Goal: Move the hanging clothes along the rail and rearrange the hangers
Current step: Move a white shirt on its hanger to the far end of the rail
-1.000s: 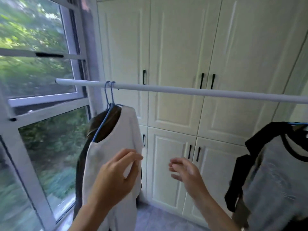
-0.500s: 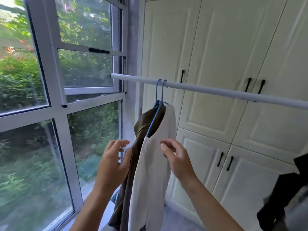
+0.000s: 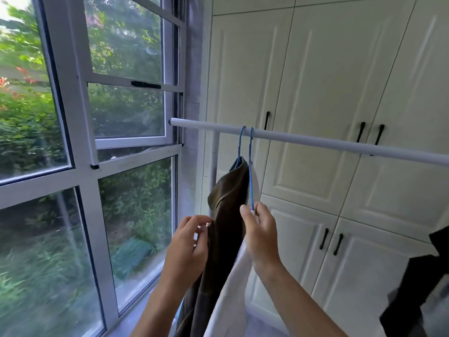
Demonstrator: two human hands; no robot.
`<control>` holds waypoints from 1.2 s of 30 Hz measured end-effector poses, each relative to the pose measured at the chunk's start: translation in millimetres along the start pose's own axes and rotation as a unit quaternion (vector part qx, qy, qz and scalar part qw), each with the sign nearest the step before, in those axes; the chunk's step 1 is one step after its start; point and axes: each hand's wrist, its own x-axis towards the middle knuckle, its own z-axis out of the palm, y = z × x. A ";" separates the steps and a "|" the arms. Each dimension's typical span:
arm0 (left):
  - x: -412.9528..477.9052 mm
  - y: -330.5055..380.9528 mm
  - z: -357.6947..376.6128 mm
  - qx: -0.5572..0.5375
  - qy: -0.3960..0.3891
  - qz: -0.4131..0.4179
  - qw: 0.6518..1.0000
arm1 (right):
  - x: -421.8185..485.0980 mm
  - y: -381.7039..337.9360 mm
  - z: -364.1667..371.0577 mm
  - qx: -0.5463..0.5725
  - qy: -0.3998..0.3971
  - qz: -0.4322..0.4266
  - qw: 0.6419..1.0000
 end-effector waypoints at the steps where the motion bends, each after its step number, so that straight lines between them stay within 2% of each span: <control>1: 1.3 1.9 2.3 -0.008 0.003 -0.002 1.000 | 1.5 -4.3 -5.7 0.007 0.020 -0.003 1.000; 4: 3.3 7.1 11.9 -0.003 0.008 -0.001 1.000 | 9.2 -14.5 -28.2 0.021 0.056 -0.025 0.998; 10: 11.9 15.3 25.4 0.131 0.040 0.026 0.990 | 25.3 -42.9 -83.1 0.074 0.046 -0.095 0.992; 14: 19.2 20.3 31.4 0.162 0.067 0.048 0.983 | 27.0 -48.7 -134.4 0.094 0.001 -0.054 0.994; 19: 24.7 49.8 43.2 0.194 0.075 0.134 0.969 | 14.2 -48.2 -205.6 0.153 -0.047 -0.029 0.987; 24: 38.0 91.5 84.2 0.116 -0.010 0.202 0.972 | 0.4 -43.7 -275.0 0.156 -0.057 0.000 0.986; 28: 51.8 111.2 116.9 0.115 -0.070 0.238 0.962 | -13.0 -41.5 -312.1 0.120 -0.060 0.014 0.991; 33: 54.4 114.4 147.2 0.057 -0.189 0.237 0.951 | -30.8 -43.6 -353.0 0.161 -0.045 0.032 0.985; 36: 50.5 115.1 161.4 0.017 -0.201 0.241 0.950 | -36.3 -40.3 -377.4 0.106 -0.022 0.043 0.993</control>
